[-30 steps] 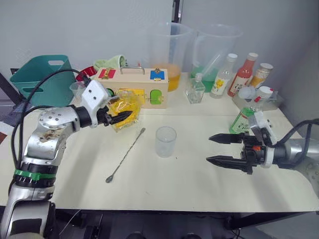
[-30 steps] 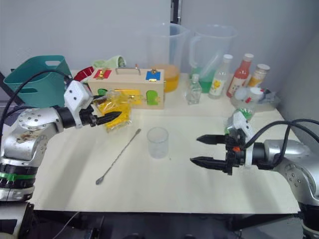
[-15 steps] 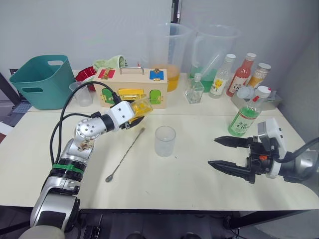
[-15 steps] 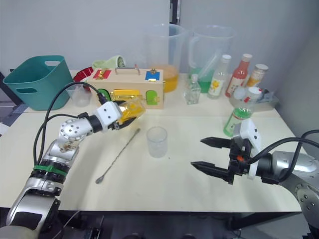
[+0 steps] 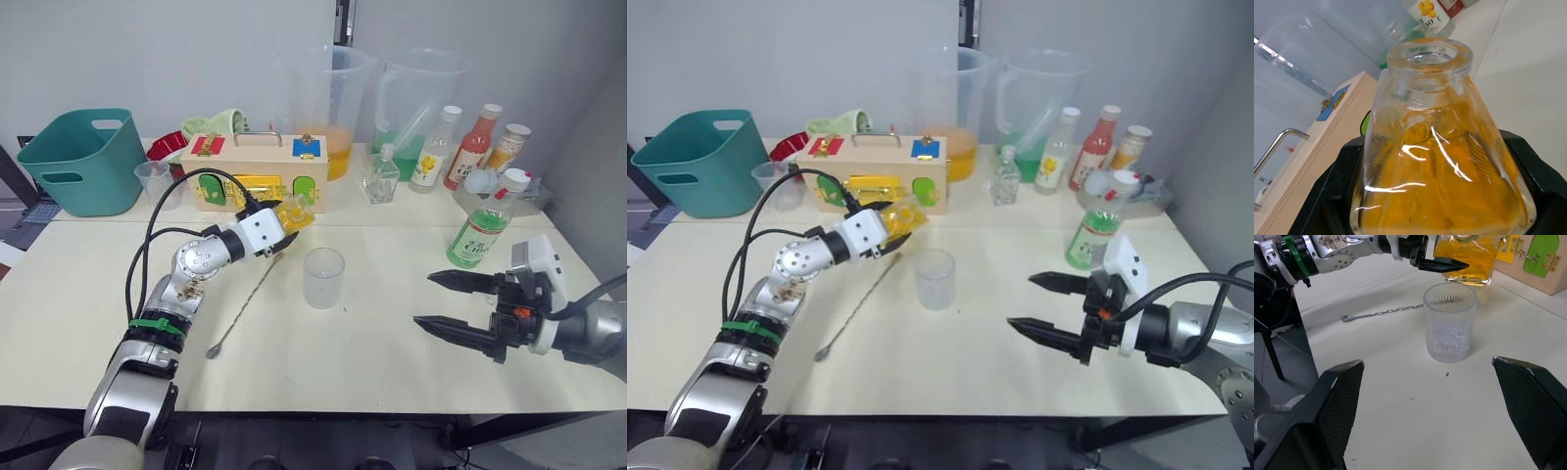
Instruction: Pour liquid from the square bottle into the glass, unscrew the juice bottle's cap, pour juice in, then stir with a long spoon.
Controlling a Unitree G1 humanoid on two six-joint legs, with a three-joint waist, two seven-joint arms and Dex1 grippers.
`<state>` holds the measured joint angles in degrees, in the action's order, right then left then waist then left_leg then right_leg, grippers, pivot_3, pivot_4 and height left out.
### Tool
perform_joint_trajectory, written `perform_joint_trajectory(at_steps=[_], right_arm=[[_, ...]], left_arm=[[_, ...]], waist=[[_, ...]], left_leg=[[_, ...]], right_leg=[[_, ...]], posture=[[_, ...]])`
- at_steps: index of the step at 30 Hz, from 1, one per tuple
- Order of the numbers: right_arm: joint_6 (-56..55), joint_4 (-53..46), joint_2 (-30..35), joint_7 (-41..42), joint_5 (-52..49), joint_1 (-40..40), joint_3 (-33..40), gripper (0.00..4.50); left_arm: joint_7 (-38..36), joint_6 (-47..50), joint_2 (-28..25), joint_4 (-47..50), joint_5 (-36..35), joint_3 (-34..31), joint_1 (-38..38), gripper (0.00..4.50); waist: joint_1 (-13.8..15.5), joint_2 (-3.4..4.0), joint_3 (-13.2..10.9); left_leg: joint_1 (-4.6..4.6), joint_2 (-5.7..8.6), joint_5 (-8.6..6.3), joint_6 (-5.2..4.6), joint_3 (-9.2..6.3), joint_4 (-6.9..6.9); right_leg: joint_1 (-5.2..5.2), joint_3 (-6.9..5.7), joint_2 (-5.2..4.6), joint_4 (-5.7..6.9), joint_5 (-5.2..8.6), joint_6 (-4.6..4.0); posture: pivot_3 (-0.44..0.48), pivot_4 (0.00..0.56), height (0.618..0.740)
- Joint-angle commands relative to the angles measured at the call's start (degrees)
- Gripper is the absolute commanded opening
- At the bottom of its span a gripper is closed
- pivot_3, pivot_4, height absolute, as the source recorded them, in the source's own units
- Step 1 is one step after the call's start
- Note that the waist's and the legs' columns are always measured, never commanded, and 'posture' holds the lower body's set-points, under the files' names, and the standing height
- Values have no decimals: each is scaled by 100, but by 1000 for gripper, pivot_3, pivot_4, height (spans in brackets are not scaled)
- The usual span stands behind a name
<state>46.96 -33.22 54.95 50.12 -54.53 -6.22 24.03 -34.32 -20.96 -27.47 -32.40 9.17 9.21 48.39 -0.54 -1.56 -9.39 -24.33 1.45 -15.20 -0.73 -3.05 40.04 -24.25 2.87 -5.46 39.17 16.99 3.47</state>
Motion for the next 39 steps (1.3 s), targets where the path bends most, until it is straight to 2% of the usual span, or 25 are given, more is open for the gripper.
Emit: perform_joint_trajectory(at_steps=[1, 17, 26, 39], right_arm=[[-28, -58, 116, 41, -97, 22, 265, 4461], [20, -12, 85, -233, -225, -251, 57, 4461], [62, -84, 85, -371, -294, -280, 44, 4461], [56, -100, 85, -548, -345, -338, -64, 4461]], left_arm=[[123, -348, -3, 433, -87, -149, 228, 2796], [375, -1183, 10, 215, 399, 21, 134, 2796], [1048, -1985, -102, -89, 1145, 221, 230, 2796], [1626, -1965, -68, -219, 1682, 242, 341, 2796]], waist=[[-11, 0, 0], [-17, 0, 0], [-13, 0, 0], [-14, 0, 0]], left_leg=[[1, 0, 0, 0, 0, 0], [1, 1, 1, 1, 0, 7], [1, 3, 0, 0, -1, 10], [0, 5, 0, 0, 0, 13]], right_leg=[[0, 0, 0, 0, 0, 0], [1, 0, 0, 4, 0, 0], [1, 0, -2, 8, 0, 1], [1, 0, -3, 12, -1, 1]], posture=[[0, 150, 740], [0, 150, 740], [0, 150, 740], [0, 150, 740]])
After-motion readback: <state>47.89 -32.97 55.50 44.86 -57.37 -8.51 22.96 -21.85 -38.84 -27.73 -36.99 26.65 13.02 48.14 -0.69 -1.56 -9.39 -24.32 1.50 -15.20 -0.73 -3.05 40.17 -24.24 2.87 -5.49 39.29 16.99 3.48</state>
